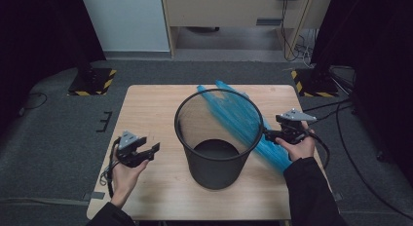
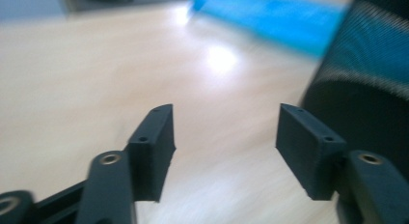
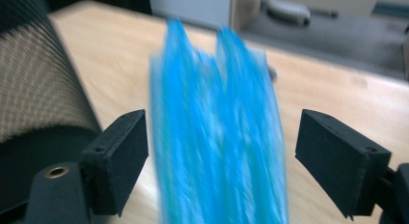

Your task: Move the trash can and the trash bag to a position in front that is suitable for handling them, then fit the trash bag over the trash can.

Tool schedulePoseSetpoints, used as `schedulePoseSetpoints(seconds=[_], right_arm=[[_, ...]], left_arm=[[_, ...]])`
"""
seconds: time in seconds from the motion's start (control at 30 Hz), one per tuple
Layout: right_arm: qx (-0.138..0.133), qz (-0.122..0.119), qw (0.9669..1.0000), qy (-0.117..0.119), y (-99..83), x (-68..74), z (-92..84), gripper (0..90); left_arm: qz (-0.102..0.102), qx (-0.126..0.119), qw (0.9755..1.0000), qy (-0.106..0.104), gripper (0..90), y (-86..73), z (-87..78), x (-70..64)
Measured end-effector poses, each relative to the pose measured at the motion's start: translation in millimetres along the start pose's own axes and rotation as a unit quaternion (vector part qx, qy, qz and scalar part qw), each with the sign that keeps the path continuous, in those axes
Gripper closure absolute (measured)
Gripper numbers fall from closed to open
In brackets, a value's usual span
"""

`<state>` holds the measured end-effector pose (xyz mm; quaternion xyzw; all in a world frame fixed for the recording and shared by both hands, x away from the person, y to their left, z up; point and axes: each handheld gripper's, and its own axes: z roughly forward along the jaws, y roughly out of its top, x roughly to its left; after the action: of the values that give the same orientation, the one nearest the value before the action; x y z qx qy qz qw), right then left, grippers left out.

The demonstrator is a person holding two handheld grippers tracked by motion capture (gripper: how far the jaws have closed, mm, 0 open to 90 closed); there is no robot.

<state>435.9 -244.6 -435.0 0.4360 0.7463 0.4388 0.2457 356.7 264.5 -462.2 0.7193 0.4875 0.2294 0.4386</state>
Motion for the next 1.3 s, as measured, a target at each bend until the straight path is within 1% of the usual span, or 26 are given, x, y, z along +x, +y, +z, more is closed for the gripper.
schedulePoseSetpoints(seconds=[0.03,0.07,0.1,0.17,0.23,0.27,0.3,0.33,0.4,0.5,0.53,0.67,0.73,0.8,0.83,0.87,0.9,0.93,0.97,1.0,1.03,1.07,1.1,1.13,1.17,1.3], right_arm=[[0.000,0.000,1.0000,0.000,0.0,0.0,0.0,18.9],[0.031,-0.003,0.9995,-0.005,-9.1,-4.6,12.4,17.6],[0.041,-0.003,0.9991,-0.002,-13.4,-6.0,19.8,16.5],[0.053,-0.006,0.9986,-0.001,-17.2,-7.5,27.2,16.3],[0.077,-0.015,0.9969,-0.002,-24.1,-9.1,41.0,17.2],[0.097,-0.020,0.9950,0.002,-31.5,-10.3,52.7,17.5],[0.097,-0.020,0.9950,0.002,-31.5,-10.3,52.7,17.5],[0.115,-0.034,0.9928,0.005,-37.3,-10.6,59.6,16.9],[0.120,-0.034,0.9922,0.008,-39.3,-10.6,61.7,16.5],[0.141,-0.038,0.9892,0.015,-46.3,-12.0,68.7,17.2],[0.141,-0.038,0.9892,0.015,-46.3,-12.0,68.7,17.2],[0.178,-0.043,0.9830,0.017,-55.6,-12.1,79.6,19.5],[0.180,-0.038,0.9826,0.021,-56.6,-12.1,82.6,22.9],[0.174,-0.031,0.9842,0.019,-55.9,-12.5,83.3,30.2],[0.174,-0.031,0.9842,0.019,-55.9,-12.5,83.3,30.2],[0.171,-0.025,0.9849,0.013,-54.7,-13.6,82.2,42.4],[0.171,-0.025,0.9849,0.013,-54.7,-13.6,82.2,42.4],[0.172,-0.024,0.9847,0.012,-54.0,-14.3,81.5,50.0],[0.176,-0.020,0.9841,0.010,-52.4,-15.6,79.8,64.7],[0.176,-0.020,0.9841,0.010,-52.4,-15.6,79.8,64.7],[0.181,-0.015,0.9834,0.009,-51.6,-16.1,78.8,71.1],[0.186,-0.011,0.9825,0.002,-48.9,-17.3,75.8,82.2],[0.183,-0.007,0.9831,0.002,-46.9,-17.9,73.6,86.0],[0.183,-0.007,0.9831,0.002,-46.9,-17.9,73.6,86.0],[0.165,0.007,0.9862,0.006,-42.0,-18.7,67.6,89.1],[0.122,0.023,0.9922,0.014,-31.9,-22.3,57.5,89.5]], left_arm=[[-0.008,0.008,0.9999,0.010,34.3,-7.9,-1.9,7.5],[-0.021,0.030,0.9990,0.027,32.0,-21.4,-1.8,20.6],[-0.027,0.047,0.9980,0.031,31.2,-25.4,0.0,26.1],[-0.034,0.055,0.9973,0.035,29.0,-28.3,2.4,30.5],[-0.040,0.067,0.9962,0.039,28.8,-31.1,6.6,35.7],[-0.045,0.066,0.9962,0.036,28.5,-30.9,8.5,36.2],[-0.046,0.063,0.9965,0.031,28.5,-30.3,9.7,36.2],[-0.048,0.058,0.9968,0.026,28.2,-29.3,10.3,35.2],[-0.042,0.050,0.9977,0.019,28.1,-27.9,11.2,32.6],[-0.032,0.053,0.9980,0.009,28.4,-27.2,12.7,29.7],[-0.032,0.053,0.9980,0.009,28.5,-27.2,12.7,29.7],[-0.038,0.055,0.9977,0.010,28.5,-27.9,13.5,31.3],[-0.039,0.057,0.9976,0.010,28.5,-28.4,14.2,31.8],[-0.038,0.061,0.9974,0.007,28.5,-28.8,16.1,31.6],[-0.038,0.061,0.9974,0.007,28.5,-28.8,16.1,31.6],[-0.035,0.061,0.9975,0.006,28.5,-28.3,16.1,30.3],[-0.035,0.061,0.9975,0.006,28.5,-28.3,16.1,30.3],[-0.035,0.059,0.9976,0.004,28.5,-28.1,16.4,29.8],[-0.034,0.059,0.9977,0.003,28.6,-27.7,16.3,29.2],[-0.034,0.059,0.9977,0.003,28.6,-27.7,16.3,29.2],[-0.034,0.059,0.9977,0.003,28.6,-27.6,16.5,29.1],[-0.033,0.058,0.9978,0.002,28.8,-27.3,16.6,29.2],[-0.033,0.057,0.9978,0.001,28.9,-27.2,16.4,29.2],[-0.033,0.057,0.9978,0.001,28.8,-27.2,16.4,29.2],[-0.034,0.057,0.9978,0.000,28.9,-27.5,16.5,29.3],[-0.035,0.060,0.9976,0.000,29.0,-28.0,17.0,29.7]])
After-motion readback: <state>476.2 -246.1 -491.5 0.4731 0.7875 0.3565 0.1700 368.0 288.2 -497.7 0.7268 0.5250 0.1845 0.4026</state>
